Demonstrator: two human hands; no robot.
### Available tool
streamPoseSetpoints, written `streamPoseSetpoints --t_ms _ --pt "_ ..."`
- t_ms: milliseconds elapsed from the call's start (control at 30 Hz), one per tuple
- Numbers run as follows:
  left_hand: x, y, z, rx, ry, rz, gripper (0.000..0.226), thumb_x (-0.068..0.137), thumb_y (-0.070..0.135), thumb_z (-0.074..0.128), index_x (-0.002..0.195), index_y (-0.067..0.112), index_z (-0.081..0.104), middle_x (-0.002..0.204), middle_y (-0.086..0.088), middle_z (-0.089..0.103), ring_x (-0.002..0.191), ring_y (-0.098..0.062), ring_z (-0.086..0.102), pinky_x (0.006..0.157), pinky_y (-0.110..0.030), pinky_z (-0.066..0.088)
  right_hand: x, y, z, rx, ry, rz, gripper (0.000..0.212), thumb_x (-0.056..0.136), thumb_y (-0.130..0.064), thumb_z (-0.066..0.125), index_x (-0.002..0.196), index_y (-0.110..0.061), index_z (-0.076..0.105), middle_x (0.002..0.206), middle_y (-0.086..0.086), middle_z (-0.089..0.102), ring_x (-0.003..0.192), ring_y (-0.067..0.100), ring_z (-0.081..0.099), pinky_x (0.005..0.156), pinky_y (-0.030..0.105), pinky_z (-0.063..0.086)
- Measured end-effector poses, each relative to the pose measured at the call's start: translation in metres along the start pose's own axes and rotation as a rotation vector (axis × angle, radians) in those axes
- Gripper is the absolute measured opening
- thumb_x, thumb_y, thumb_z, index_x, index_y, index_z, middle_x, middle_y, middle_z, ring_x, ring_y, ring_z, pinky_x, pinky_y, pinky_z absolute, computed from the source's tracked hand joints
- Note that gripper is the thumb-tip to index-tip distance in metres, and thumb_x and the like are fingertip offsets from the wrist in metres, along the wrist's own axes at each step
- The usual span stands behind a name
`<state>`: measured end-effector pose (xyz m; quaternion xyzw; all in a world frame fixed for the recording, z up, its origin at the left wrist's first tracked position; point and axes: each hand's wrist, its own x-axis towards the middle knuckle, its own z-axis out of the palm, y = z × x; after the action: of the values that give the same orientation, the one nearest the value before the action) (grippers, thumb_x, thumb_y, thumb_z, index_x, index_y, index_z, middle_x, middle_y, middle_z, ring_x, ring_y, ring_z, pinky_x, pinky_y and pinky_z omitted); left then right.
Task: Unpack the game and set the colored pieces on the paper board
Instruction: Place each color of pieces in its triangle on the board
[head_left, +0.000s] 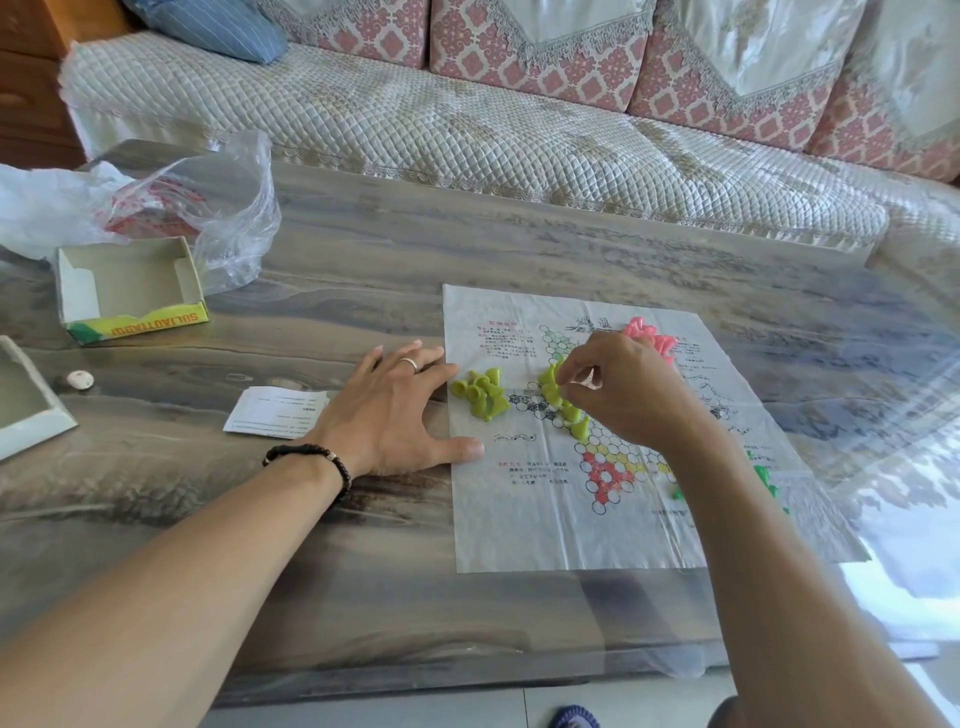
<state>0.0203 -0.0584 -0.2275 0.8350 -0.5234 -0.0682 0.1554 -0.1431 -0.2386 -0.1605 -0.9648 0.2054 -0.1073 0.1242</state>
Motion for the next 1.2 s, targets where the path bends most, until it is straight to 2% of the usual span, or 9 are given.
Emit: streamPoseSetpoints --t_ms 167,333,500,600,733,867,1000,1133,1200 --pt "0.000 0.000 -0.001 0.000 0.002 0.000 0.116 0.050 0.093 0.032 0.147 0.030 0.033 0.158 0.007 0.020 0.147 -0.010 0.006 0.120 -0.040 0.001 0.000 0.003 0.008 -0.072 -0.011 0.008 0.007 0.084 -0.015 0.068 0.088 -0.018 0.073 0.088 -0.006 0.056 0.084 0.008 0.052 0.074 0.020 0.038" --pt "-0.001 0.001 -0.002 -0.005 -0.003 -0.003 0.116 0.049 0.092 0.032 0.147 0.029 0.033 0.158 0.007 0.020 0.147 -0.010 0.006 0.120 -0.039 0.001 0.002 0.000 0.011 -0.083 -0.039 -0.004 0.010 0.082 -0.013 0.068 0.088 -0.020 0.072 0.088 -0.007 0.056 0.086 0.011 0.058 0.076 0.026 0.048" --pt "-0.001 0.002 -0.002 0.003 -0.016 -0.010 0.116 0.050 0.092 0.032 0.147 0.029 0.032 0.159 0.007 0.018 0.147 -0.009 0.004 0.120 -0.039 0.000 0.006 -0.004 0.008 -0.038 0.034 -0.020 0.014 0.085 -0.020 0.067 0.098 -0.017 0.071 0.094 -0.001 0.060 0.089 0.013 0.057 0.078 0.026 0.044" --pt "-0.001 0.002 -0.003 0.011 -0.026 -0.011 0.116 0.050 0.092 0.031 0.147 0.029 0.030 0.159 0.007 0.016 0.147 -0.009 0.003 0.120 -0.040 0.000 0.013 -0.007 0.014 -0.043 0.049 -0.042 0.015 0.087 -0.022 0.064 0.099 -0.019 0.071 0.094 -0.001 0.062 0.092 0.015 0.058 0.082 0.034 0.048" --pt "-0.001 0.002 -0.004 0.017 -0.035 -0.012 0.116 0.050 0.092 0.029 0.148 0.029 0.029 0.159 0.006 0.015 0.147 -0.010 0.002 0.120 -0.040 -0.001 0.028 -0.019 0.024 -0.074 0.046 -0.074 0.020 0.092 -0.024 0.058 0.109 -0.024 0.069 0.101 -0.004 0.063 0.103 0.017 0.052 0.090 0.041 0.042" --pt "0.000 0.002 -0.003 0.016 -0.027 -0.013 0.115 0.052 0.092 0.031 0.148 0.029 0.029 0.159 0.007 0.017 0.147 -0.011 0.003 0.120 -0.041 0.000 0.043 -0.029 0.032 -0.141 -0.006 -0.082 0.024 0.093 -0.031 0.056 0.115 -0.029 0.066 0.109 -0.005 0.061 0.111 0.018 0.047 0.089 0.039 0.032" --pt "0.000 0.002 -0.001 0.014 -0.013 -0.013 0.112 0.054 0.089 0.036 0.148 0.027 0.031 0.158 0.007 0.020 0.147 -0.010 0.004 0.120 -0.041 0.001 0.052 -0.033 0.037 -0.184 -0.074 -0.083 0.014 0.091 -0.032 0.058 0.100 -0.031 0.070 0.106 -0.008 0.061 0.109 0.018 0.046 0.081 0.035 0.025" --pt "0.000 0.002 -0.001 0.015 -0.010 -0.007 0.113 0.053 0.090 0.034 0.148 0.028 0.031 0.158 0.006 0.020 0.147 -0.011 0.005 0.120 -0.041 0.001 0.054 -0.032 0.036 -0.145 -0.073 -0.093 0.012 0.092 -0.028 0.056 0.093 -0.029 0.068 0.097 -0.011 0.066 0.104 0.016 0.046 0.082 0.035 0.025" --pt "0.000 0.002 -0.001 0.017 -0.007 -0.007 0.113 0.053 0.090 0.033 0.147 0.029 0.031 0.158 0.006 0.020 0.147 -0.011 0.005 0.120 -0.041 0.001 0.051 -0.030 0.032 -0.058 -0.034 -0.077 0.012 0.092 -0.025 0.054 0.092 -0.024 0.066 0.090 -0.010 0.068 0.099 0.017 0.053 0.086 0.037 0.032"
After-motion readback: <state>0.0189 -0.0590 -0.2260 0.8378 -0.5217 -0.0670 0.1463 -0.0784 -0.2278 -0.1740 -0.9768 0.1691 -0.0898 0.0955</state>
